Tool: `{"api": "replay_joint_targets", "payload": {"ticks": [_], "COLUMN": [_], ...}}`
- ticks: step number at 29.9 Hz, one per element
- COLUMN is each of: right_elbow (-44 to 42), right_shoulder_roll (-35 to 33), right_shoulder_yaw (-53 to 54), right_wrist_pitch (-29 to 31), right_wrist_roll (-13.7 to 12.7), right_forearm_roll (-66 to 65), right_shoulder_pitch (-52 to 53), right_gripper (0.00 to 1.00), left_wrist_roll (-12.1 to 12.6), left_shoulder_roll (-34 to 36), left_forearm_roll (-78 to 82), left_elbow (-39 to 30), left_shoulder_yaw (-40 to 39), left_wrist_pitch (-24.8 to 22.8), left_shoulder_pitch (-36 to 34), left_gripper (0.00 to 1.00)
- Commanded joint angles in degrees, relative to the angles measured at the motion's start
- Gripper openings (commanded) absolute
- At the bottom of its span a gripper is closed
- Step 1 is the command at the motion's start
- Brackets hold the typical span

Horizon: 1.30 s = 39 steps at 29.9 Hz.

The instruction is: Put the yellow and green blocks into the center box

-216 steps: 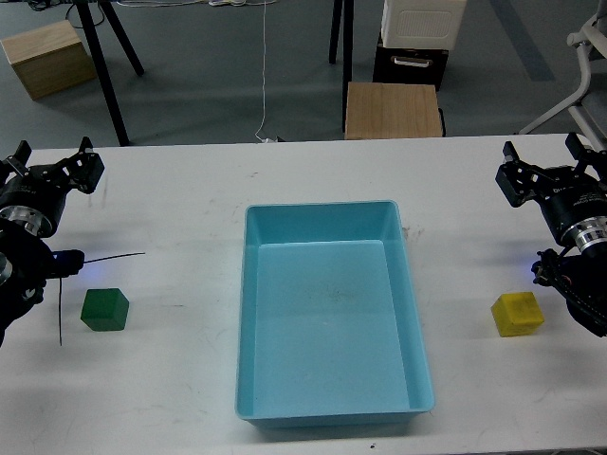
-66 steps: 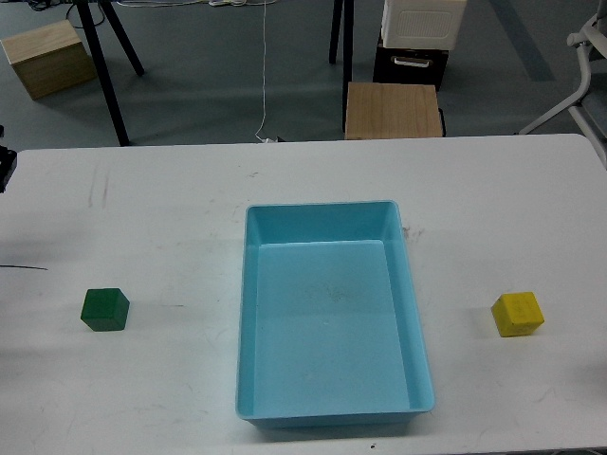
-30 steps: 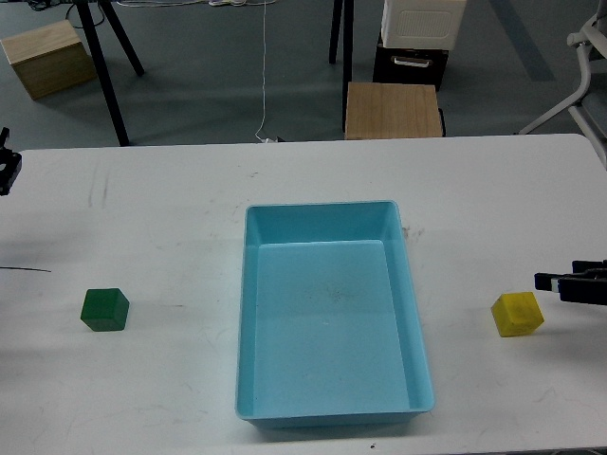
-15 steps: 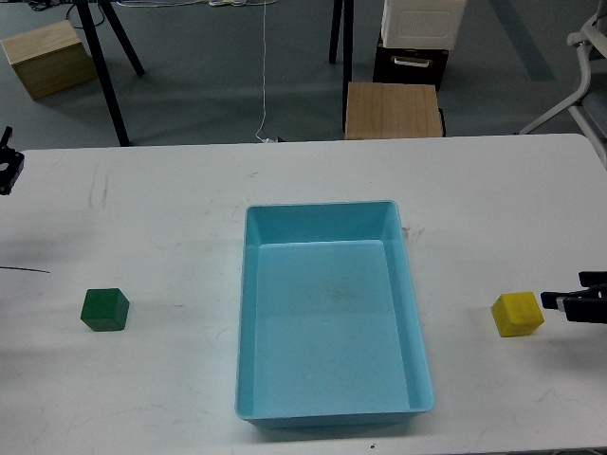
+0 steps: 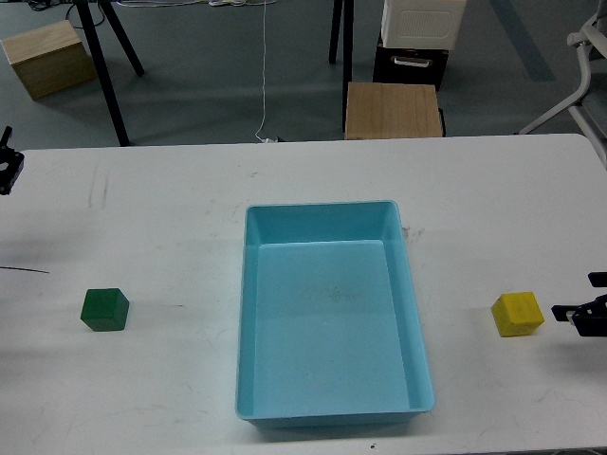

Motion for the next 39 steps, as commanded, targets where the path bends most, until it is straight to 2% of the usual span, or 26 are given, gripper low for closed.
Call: {"api": "replay_joint_targets", "payload": {"ticks": [1,6,11,16,20,23,29,39], "right_elbow": [-0.2,-0.8,-3.1,-3.3,-2.7,-2.8,-3.5,-3.8], "right_shoulder_roll": [0.4,3.8,6.8,6.7,6.2,5.7,5.3,-1.9], "right_shoulder_yaw": [0.0,-0.1,-0.1,-0.2,-0.5,-0.4,-0.1,-4.3], "right_wrist_pitch": [0.9,5.8,6.1,7.0,9.4,12.7,12.7,12.7], "right_wrist_roll": [0.0,0.0,0.0,0.0,0.0,0.0,0.0,0.0], "right_forearm_roll": [-0.2,-0.2,0.3,0.8,2.1,9.4,19.4,30.2], "right_shoulder_pitch": [0.7,2.6,3.2,3.6,4.1,4.2,4.1,1.8], "right_gripper": [0.99,0.99,0.99,0.99,0.99,0.99,0.99,0.99], "left_wrist_roll": [-0.1,0.0,0.0,0.0,-0.1,-0.1,0.0,0.0], "left_shoulder_roll": [-0.1,0.2,0.1,0.0,-0.1,-0.2,-0.2,-0.3], "left_forearm_roll": [0.0,0.0,0.2,1.6,1.7,1.7,1.8,1.8], "left_elbow": [-0.4,-0.4,-0.4,0.0,0.1,0.2,0.2,0.3], "left_shoulder_yaw": [-0.1,-0.1,0.0,0.0,-0.1,0.0,0.0,0.0], "left_wrist_pitch": [0.0,0.0,0.0,0.0,0.0,0.0,0.0,0.0], "left_shoulder_pitch": [-0.1,-0.2,-0.2,-0.2,-0.2,0.0,0.1,0.1], "left_gripper": [1.00,1.00,1.00,1.00,1.00,1.00,1.00,1.00]}}
